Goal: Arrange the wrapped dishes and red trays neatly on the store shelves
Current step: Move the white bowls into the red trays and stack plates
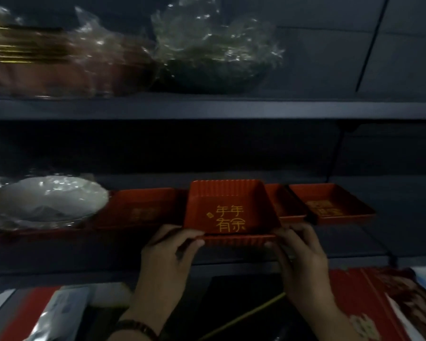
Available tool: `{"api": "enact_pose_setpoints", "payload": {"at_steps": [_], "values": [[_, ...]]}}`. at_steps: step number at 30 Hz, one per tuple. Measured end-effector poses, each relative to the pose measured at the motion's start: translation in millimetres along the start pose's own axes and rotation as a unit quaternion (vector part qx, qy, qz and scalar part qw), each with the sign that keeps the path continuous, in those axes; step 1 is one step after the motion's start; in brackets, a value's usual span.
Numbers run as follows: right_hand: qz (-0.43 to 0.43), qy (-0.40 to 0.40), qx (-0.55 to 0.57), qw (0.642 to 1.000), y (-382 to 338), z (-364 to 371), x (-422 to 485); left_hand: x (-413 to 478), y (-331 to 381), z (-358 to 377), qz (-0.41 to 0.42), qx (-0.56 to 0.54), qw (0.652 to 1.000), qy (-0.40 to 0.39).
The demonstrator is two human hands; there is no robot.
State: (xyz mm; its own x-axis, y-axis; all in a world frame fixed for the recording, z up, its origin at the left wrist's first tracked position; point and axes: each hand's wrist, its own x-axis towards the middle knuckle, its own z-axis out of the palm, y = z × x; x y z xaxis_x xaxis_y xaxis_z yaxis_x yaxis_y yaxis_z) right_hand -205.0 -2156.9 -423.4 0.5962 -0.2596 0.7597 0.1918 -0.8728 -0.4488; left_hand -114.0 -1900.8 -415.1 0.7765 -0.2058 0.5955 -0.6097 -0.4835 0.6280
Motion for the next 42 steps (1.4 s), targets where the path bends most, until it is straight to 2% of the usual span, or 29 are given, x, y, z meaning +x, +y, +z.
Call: {"api": "enact_pose_setpoints", "payload": {"at_steps": [4,8,19,24,26,29,31,39,42], "values": [[0.072,0.046,-0.009,0.996,33.0,-27.8,5.5,15.4,36.4,45.7,0.007,-0.042,0.999,-0.011],[0.191,0.081,0.050,0.977,55.2,-47.8,14.2,31.0,72.7,105.9,-0.020,-0.092,0.995,-0.012],[0.336,-0.001,0.158,0.928,115.7,-79.6,17.8,74.5,126.9,238.1,-0.018,-0.125,0.991,-0.041],[0.399,0.025,0.146,0.905,127.1,-79.5,24.4,86.3,143.1,281.4,-0.031,-0.111,0.992,-0.059],[0.441,0.046,0.144,0.885,130.8,-77.4,26.4,89.9,147.6,295.2,-0.039,-0.091,0.993,-0.060],[0.519,0.038,0.206,0.828,133.5,-72.3,29.8,92.6,150.7,313.7,-0.049,-0.085,0.993,-0.068],[0.540,0.030,0.221,0.811,135.6,-68.8,31.7,93.0,153.2,322.5,-0.060,-0.077,0.992,-0.074],[0.522,0.019,0.176,0.834,133.9,-71.5,35.3,100.0,153.4,337.4,-0.011,-0.033,0.992,-0.123],[0.493,-0.014,0.124,0.861,131.8,-71.0,34.4,96.7,150.4,337.3,0.012,0.003,0.987,-0.159]]}}
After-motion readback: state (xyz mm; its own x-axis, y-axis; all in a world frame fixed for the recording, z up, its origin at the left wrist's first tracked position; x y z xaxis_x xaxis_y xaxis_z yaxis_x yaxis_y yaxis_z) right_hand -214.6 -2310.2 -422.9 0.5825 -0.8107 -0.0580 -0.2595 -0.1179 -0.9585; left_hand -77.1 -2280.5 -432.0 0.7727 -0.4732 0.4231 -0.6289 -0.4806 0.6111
